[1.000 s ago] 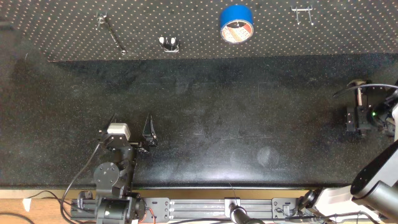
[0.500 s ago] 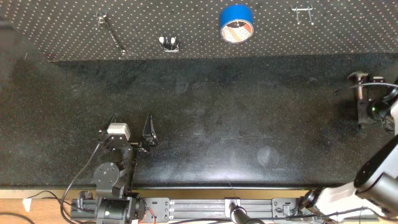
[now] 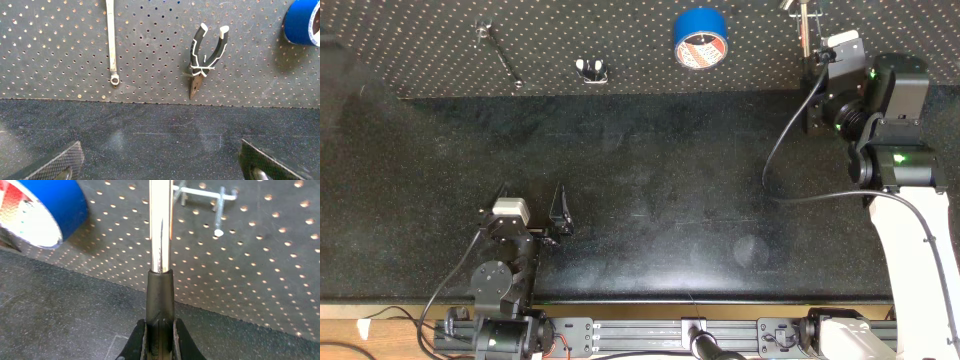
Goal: Place Tools Onto Pegboard
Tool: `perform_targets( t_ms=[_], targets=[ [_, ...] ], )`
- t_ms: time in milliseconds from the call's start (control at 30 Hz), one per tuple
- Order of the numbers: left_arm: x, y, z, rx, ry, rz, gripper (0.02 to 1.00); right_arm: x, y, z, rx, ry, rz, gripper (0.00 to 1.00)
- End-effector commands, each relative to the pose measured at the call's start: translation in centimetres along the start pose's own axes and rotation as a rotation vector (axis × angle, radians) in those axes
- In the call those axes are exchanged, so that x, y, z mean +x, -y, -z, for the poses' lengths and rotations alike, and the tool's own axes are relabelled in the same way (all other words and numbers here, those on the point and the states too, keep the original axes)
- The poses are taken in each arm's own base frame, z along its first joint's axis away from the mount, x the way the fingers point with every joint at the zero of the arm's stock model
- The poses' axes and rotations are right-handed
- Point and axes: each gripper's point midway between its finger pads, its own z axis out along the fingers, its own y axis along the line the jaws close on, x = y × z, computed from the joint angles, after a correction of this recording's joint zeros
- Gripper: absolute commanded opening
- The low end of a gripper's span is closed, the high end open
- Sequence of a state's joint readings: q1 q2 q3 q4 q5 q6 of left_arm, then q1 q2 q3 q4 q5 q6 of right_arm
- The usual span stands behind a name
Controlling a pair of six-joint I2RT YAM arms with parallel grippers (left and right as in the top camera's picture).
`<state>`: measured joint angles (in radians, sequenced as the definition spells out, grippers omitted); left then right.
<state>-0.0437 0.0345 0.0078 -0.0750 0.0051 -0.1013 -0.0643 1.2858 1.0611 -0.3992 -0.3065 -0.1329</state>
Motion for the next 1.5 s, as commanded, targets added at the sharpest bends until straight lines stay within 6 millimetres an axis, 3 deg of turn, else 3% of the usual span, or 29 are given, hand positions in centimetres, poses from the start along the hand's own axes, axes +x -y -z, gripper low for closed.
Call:
perform_targets(
  t_ms=[33,167,200,300,333,367,400,500,533,567,633,767,833,900,967,1067,1233,1433,1500],
  targets=[
    [0.1,0.0,0.0,0.004,-0.003,-0.005,0.996,1.6,0.9,-1.2,0.048,-0.065,-0.067,0.077],
    [0.1,0.0,0.0,0.004,-0.003,-0.005,0.993,4.2,0.8,-2.6,0.028,-0.164,-0.095,0.077],
    [0.1,0.0,0.0,0.004,-0.003,-0.005,0.996,4.3,0.8,-2.6,0.028,-0.167,-0.096,0.292],
    [0.1,0.0,0.0,0.004,-0.003,-0.005,0.996,4.3,0.8,-2.6,0.028,-0.167,-0.096,0.294],
    [0.1,0.0,0.0,0.004,-0.003,-0.005,0.996,4.3,0.8,-2.6,0.027,-0.167,-0.096,0.496],
    [0.1,0.0,0.0,0.004,-0.003,-0.005,0.993,4.6,0.8,-2.7,0.026,-0.176,-0.098,0.976],
    [0.1,0.0,0.0,0.004,-0.003,-0.005,0.996,5.6,0.6,-2.7,0.022,-0.204,-0.106,0.976],
    [0.1,0.0,0.0,0.004,-0.003,-0.005,0.993,13.5,-2.3,-2.0,-0.073,-0.386,-0.182,0.976],
    [0.1,0.0,0.0,0.004,-0.003,-0.005,0.993,14.1,-3.0,-1.6,-0.09,-0.357,-0.178,0.976],
    [0.2,0.0,0.0,0.003,-0.004,-0.005,0.993,14.0,-3.1,-1.2,-0.08,-0.289,-0.154,0.976],
    [0.1,0.0,0.0,0.004,-0.003,-0.005,0.996,12.8,-3.8,0.9,-0.041,0.013,-0.054,0.974],
    [0.1,0.0,0.0,0.004,-0.003,-0.005,0.993,13.0,-4.9,4.4,0.024,0.416,0.071,0.976],
    [0.1,0.0,0.0,0.004,-0.003,-0.005,0.996,13.1,-5.1,5.4,0.046,0.499,0.097,0.976],
    [0.1,0.0,0.0,0.004,-0.003,-0.005,0.996,11.6,-4.3,7.1,0.113,0.577,0.099,0.976],
    [0.1,0.0,0.0,0.004,-0.003,-0.005,0.993,10.9,-3.6,8.4,0.165,0.628,0.066,0.976],
    [0.1,0.0,0.0,0.004,-0.003,-0.005,0.993,12.2,-3.4,9.0,0.189,0.609,0.024,0.974],
    [0.1,0.0,0.0,0.004,-0.003,-0.005,0.993,14.5,-1.5,8.2,0.267,0.534,-0.191,0.974],
    [0.2,0.0,0.0,0.003,-0.004,-0.005,0.993,14.1,-4.0,7.8,0.205,0.512,0.087,0.976],
    [0.1,0.0,0.0,0.004,-0.003,-0.005,0.993,14.1,-3.7,7.8,0.222,0.51,0.095,0.976]
  ],
)
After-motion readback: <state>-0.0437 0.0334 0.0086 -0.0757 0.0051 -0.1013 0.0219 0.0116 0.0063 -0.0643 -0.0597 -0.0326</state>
